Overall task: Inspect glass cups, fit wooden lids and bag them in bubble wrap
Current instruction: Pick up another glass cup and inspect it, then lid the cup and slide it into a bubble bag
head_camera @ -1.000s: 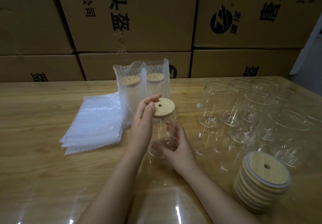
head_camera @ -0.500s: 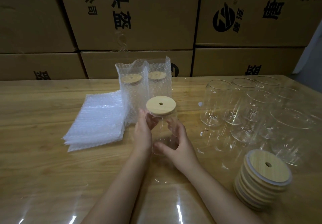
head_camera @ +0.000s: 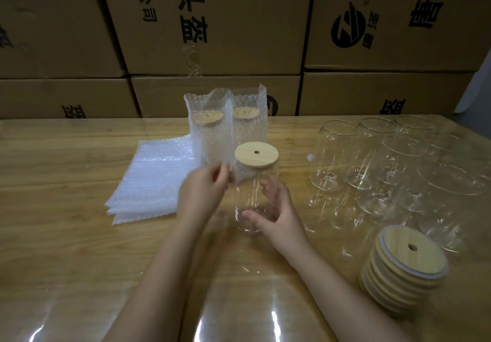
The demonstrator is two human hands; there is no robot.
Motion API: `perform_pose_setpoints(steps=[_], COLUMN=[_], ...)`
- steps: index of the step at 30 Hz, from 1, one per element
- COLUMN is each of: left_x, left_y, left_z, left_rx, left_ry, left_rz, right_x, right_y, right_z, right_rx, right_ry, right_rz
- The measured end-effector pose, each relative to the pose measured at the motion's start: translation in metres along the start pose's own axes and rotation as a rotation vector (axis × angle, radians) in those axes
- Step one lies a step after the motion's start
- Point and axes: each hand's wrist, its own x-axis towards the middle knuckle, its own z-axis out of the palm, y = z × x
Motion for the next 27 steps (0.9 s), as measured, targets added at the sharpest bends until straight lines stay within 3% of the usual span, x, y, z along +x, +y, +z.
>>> perform_pose_setpoints(steps=[3,6,8,12,20,24,27], left_x=[0.018,0.023,0.02,0.018,0.018,0.021,0.02], left_y=[-0.017,-0.052,-0.068,-0.073,-0.065,-0.049,-0.035], left_z=[-0.045,-0.081,-0.091,-0.086,-0.088,-0.101,-0.117], left_rx=[0.318,0.455,0.42,0.355,0.325,0.347,0.245], left_ry=[0.125,-0.135,-0.271,-0.285,-0.012,0.318,0.468], left_rz=[0.086,-0.04,-0.113,-0.085,0.024,0.188,0.332], right_x=[0.0,0.0,0.0,-0.001,0.0,-0.001,-0.003], right_y=[-0.001,-0.001,-0.001,-0.003,0.002,0.002,-0.002], right_z=[0.0,0.001,0.0,0.0,-0.001,-0.001,0.0], right_rx=[-0.025,-0.021,-0.006,0.009,0.022,-0.008,-0.015], right_ry=[-0.008,-0.008,-0.006,-0.015,-0.014,-0.026,-0.028], right_rz=[-0.013,-0.009,-0.01,-0.009,0.013,0.019,-0.013])
